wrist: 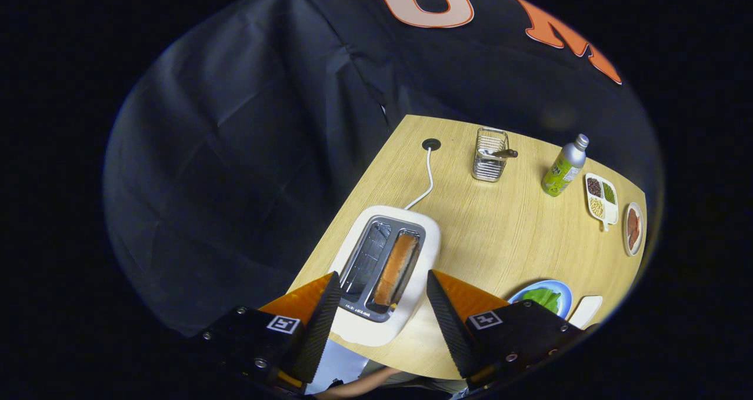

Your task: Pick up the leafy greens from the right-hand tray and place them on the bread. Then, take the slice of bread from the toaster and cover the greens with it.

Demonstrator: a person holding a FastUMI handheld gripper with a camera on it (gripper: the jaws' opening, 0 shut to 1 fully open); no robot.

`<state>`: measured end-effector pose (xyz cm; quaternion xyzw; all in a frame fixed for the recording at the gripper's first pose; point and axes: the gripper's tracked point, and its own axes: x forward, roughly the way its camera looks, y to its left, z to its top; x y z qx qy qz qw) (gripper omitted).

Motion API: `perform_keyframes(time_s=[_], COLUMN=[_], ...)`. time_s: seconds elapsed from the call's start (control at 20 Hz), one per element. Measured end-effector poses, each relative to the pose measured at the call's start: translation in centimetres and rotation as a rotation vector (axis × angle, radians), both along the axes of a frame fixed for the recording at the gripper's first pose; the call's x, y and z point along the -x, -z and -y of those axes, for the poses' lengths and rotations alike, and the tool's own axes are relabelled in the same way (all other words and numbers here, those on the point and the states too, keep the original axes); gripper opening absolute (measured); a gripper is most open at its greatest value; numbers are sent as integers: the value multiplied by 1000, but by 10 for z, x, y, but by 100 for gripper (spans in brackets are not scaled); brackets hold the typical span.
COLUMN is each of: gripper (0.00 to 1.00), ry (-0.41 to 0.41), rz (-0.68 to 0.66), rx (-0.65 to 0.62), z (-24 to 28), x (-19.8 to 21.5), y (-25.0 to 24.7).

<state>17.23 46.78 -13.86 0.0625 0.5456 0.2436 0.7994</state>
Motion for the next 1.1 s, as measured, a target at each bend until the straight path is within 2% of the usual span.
perform_keyframes(time_s=[0.2, 0.3, 0.4, 0.55, 0.65, 0.95, 1.1], gripper=[80, 72, 64, 38, 25, 11, 10], ry=[19, 32, 81, 125, 117, 95, 92], rz=[-45, -54, -59, -60, -62, -12, 18], rx=[50, 82, 95, 103, 95, 60, 2], z=[-8, -9, -10, -9, -13, -5, -2], x=[-4, -6, -10, -17, -18, -19, -16], y=[16, 27, 32, 34, 36, 23, 4])
